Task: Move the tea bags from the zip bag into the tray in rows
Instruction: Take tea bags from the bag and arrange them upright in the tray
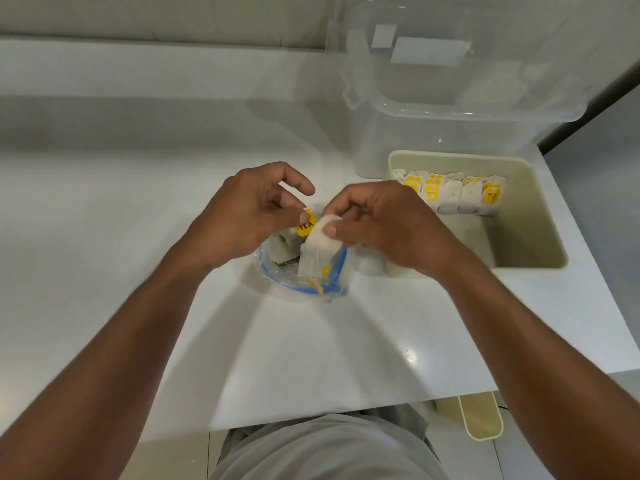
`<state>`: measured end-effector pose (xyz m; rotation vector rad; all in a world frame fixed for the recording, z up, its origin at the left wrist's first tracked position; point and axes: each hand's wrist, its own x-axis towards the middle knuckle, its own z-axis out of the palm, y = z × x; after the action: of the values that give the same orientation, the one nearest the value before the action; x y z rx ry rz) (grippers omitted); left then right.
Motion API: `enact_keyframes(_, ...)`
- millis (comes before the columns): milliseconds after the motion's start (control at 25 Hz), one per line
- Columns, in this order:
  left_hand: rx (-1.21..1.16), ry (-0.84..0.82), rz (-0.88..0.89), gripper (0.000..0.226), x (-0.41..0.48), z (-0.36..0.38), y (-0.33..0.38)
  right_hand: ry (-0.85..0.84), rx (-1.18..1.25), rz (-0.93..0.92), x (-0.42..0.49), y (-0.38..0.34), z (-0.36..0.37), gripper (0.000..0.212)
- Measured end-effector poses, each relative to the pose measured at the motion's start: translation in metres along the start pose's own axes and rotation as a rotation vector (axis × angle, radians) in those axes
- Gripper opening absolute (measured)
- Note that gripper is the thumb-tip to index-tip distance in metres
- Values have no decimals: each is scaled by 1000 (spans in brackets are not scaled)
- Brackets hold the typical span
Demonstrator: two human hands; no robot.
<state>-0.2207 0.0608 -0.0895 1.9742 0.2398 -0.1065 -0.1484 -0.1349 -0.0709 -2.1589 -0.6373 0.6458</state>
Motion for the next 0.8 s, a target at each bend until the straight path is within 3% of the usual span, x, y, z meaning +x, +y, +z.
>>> enact_keyframes(80,-106,-26,1,27,-1,-1,1,123,-93,-5,2,-1,3,8)
enact_keyframes(280,-124,-8,87,23,1,-3,12,18,43,-79,-11,-11,-14,8)
enact_keyframes(520,-188,-79,317,23,19,8,86,207,269,-179,-41,-30,-90,3)
enact_keyframes(800,58,-121,453,24,67,62,160,315,200,-226,-56,7,-182,4)
